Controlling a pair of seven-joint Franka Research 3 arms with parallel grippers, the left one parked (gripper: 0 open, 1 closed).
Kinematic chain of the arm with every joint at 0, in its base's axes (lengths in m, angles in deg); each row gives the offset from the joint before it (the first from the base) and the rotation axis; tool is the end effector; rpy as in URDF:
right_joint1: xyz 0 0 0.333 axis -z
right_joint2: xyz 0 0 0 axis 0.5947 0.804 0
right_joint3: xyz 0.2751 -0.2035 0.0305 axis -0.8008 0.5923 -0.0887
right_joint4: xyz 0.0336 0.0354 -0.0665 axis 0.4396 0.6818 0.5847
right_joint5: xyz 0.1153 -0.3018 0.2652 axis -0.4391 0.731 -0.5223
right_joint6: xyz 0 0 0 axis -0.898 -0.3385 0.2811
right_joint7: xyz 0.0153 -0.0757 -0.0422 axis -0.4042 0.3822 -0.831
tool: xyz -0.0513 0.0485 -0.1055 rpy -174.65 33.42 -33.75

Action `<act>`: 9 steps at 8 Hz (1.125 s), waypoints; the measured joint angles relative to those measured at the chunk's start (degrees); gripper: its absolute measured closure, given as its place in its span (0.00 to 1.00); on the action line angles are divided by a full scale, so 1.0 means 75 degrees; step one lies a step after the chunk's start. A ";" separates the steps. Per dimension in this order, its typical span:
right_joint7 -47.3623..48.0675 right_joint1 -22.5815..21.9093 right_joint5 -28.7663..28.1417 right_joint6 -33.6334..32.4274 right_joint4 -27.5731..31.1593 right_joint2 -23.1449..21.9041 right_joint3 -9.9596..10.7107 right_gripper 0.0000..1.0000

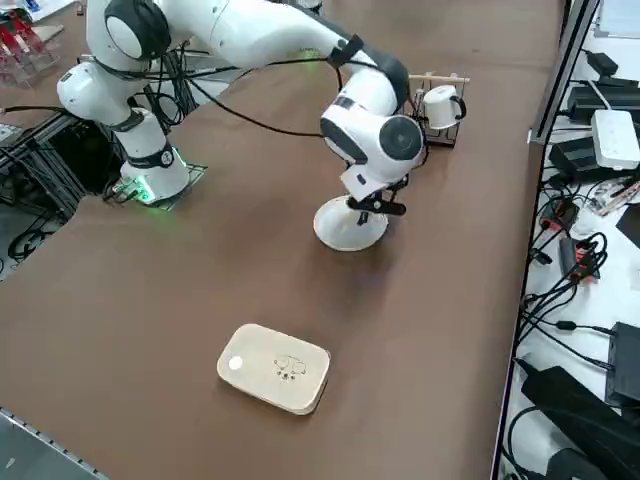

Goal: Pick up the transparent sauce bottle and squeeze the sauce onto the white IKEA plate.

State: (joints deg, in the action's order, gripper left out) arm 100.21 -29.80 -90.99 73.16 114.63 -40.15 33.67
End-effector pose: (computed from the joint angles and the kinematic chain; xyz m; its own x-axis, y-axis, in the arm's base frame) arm 0.7166 -0.0078 0.2076 0.1052 -0.8114 -0.5749 -0.9433 -0.2644 0.2006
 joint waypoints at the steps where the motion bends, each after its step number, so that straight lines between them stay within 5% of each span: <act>1: -0.0023 0.0133 -0.0011 -0.0165 -0.0035 0.0000 -0.0001 0.55; 9: -0.0045 0.0646 -0.0016 -0.1298 -0.0028 -0.0008 0.0009 0.55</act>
State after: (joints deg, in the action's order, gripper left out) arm 99.88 -24.95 -91.11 63.43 114.42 -40.21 33.74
